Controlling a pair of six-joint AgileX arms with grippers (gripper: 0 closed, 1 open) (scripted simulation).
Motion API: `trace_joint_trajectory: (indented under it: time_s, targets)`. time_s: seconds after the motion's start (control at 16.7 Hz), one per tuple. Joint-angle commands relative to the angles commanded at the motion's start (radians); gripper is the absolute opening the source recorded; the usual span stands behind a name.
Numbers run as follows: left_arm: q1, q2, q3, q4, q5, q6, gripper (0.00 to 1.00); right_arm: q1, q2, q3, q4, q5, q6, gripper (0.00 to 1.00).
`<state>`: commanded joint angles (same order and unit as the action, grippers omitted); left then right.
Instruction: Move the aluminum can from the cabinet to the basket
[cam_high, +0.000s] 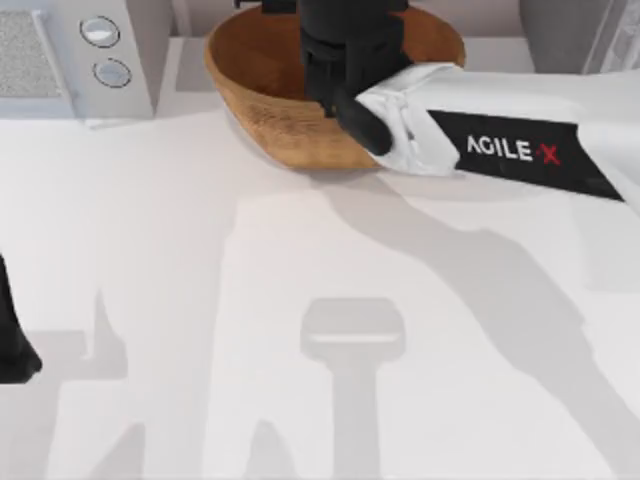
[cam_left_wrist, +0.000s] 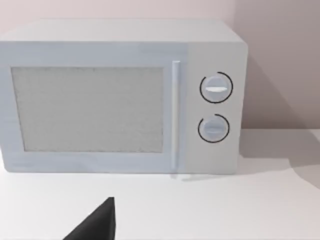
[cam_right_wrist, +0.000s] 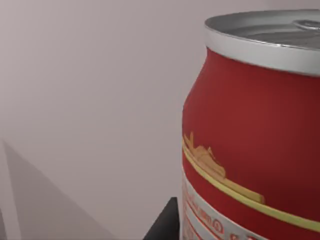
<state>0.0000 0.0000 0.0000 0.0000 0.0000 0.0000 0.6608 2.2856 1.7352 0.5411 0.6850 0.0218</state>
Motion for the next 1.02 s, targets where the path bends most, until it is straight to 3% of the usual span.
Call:
trace_joint_trajectory:
  time_s: [0.48, 1.02]
  targets:
    - [0.0, 0.0, 0.0, 0.0, 0.0, 0.0, 1.0, 0.0, 0.0, 0.0, 0.0, 0.0, 0.0, 0.98]
    - [0.0, 0.0, 0.0, 0.0, 0.0, 0.0, 1.0, 0.0, 0.0, 0.0, 0.0, 0.0, 0.0, 1.0]
